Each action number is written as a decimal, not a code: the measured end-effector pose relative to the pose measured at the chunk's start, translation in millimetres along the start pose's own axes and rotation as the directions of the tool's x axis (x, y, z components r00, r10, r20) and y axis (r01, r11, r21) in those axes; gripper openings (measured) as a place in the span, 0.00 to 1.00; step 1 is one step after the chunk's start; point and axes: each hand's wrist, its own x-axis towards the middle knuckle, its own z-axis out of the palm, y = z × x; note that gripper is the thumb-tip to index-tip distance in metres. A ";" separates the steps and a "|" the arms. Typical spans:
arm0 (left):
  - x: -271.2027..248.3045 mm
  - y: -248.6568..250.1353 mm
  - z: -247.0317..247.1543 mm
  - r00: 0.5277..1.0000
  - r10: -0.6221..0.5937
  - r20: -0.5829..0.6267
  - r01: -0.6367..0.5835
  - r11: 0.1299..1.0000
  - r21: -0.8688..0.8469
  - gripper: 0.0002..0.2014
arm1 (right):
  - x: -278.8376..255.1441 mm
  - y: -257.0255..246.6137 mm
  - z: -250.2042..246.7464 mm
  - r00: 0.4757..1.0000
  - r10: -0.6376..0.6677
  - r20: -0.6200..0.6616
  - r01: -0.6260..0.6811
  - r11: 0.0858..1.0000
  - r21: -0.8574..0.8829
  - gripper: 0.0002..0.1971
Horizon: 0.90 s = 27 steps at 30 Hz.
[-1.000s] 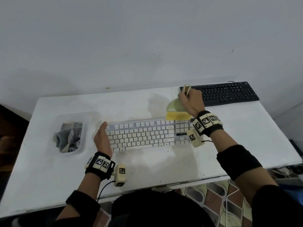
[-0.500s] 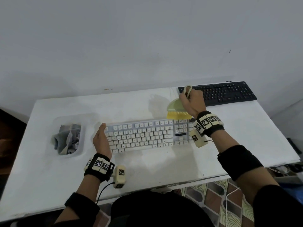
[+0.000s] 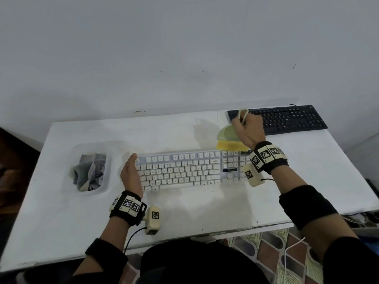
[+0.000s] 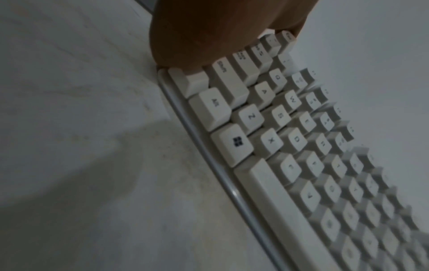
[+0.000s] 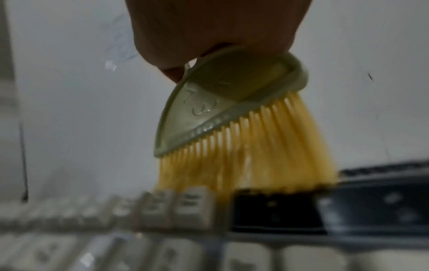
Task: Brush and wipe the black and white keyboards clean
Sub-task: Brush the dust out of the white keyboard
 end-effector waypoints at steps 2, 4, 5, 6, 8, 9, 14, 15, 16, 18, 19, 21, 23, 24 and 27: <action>0.4 0.6 0.5 1.000 0.008 0.021 -0.008 1.000 0.028 0.16 | 0.7 0.4 -2.2 0.999 -0.032 0.035 0.036 0.993 -0.110 0.16; -1.8 3.0 1.9 0.998 0.013 0.063 -0.019 0.996 0.089 0.21 | 3.7 -1.3 -0.4 0.998 -0.014 0.065 0.022 0.992 -0.127 0.15; -3.5 3.0 3.1 0.997 0.002 0.072 -0.009 0.994 0.107 0.24 | 5.5 -5.5 1.9 0.995 0.006 0.096 0.005 0.994 -0.110 0.16; -4.1 2.3 2.9 0.998 -0.006 0.070 -0.002 0.994 0.112 0.26 | 7.3 -12.0 6.5 0.990 0.017 0.137 -0.007 0.997 -0.076 0.16; -6.3 0.2 0.4 0.997 0.008 0.075 -0.015 0.995 0.095 0.27 | 9.3 -32.3 19.0 0.968 -0.005 0.250 0.008 1.000 -0.009 0.18; -7.2 -1.3 -0.3 0.996 0.019 0.084 -0.025 0.997 0.078 0.28 | 9.6 -44.4 26.1 0.946 -0.034 0.323 0.035 0.999 0.005 0.17; -9.3 0.0 -4.9 0.986 0.085 0.143 -0.086 0.996 0.004 0.27 | 1.0 -111.6 69.3 0.761 -0.279 0.586 0.199 0.960 0.199 0.06; -9.0 0.7 -5.6 0.984 0.089 0.153 -0.090 0.996 -0.001 0.27 | -3.5 -126.6 78.4 0.737 -0.327 0.592 0.221 0.944 0.246 0.05; -8.1 0.3 -5.8 0.980 0.093 0.175 -0.093 0.996 -0.009 0.27 | -7.9 -139.8 88.0 0.716 -0.365 0.595 0.236 0.929 0.285 0.05; -8.1 -1.4 -6.2 0.979 0.078 0.188 -0.075 0.997 -0.025 0.28 | -16.3 -162.4 105.2 0.673 -0.433 0.599 0.296 0.901 0.319 0.05; -8.6 -1.6 -6.6 0.985 0.061 0.163 -0.057 0.998 -0.027 0.27 | -19.3 -170.7 113.2 0.648 -0.465 0.603 0.339 0.885 0.318 0.05; -5.7 -4.7 -8.3 0.989 0.027 0.144 -0.023 0.999 -0.032 0.30 | -23.7 -180.1 126.4 0.590 -0.512 0.624 0.411 0.856 0.315 0.04; -2.4 -8.1 -8.9 0.989 0.007 0.151 -0.004 1.000 -0.020 0.39 | -28.6 -182.6 134.6 0.531 -0.549 0.646 0.458 0.827 0.326 0.05; 0.8 -11.1 -9.1 0.989 -0.005 0.149 0.009 1.000 -0.028 0.42 | -31.8 -182.2 137.0 0.506 -0.564 0.652 0.482 0.812 0.328 0.06; 5.1 -10.3 -10.2 0.988 -0.058 0.144 0.067 0.996 -0.056 0.44 | -43.2 -174.0 140.2 0.466 -0.607 0.644 0.575 0.761 0.302 0.06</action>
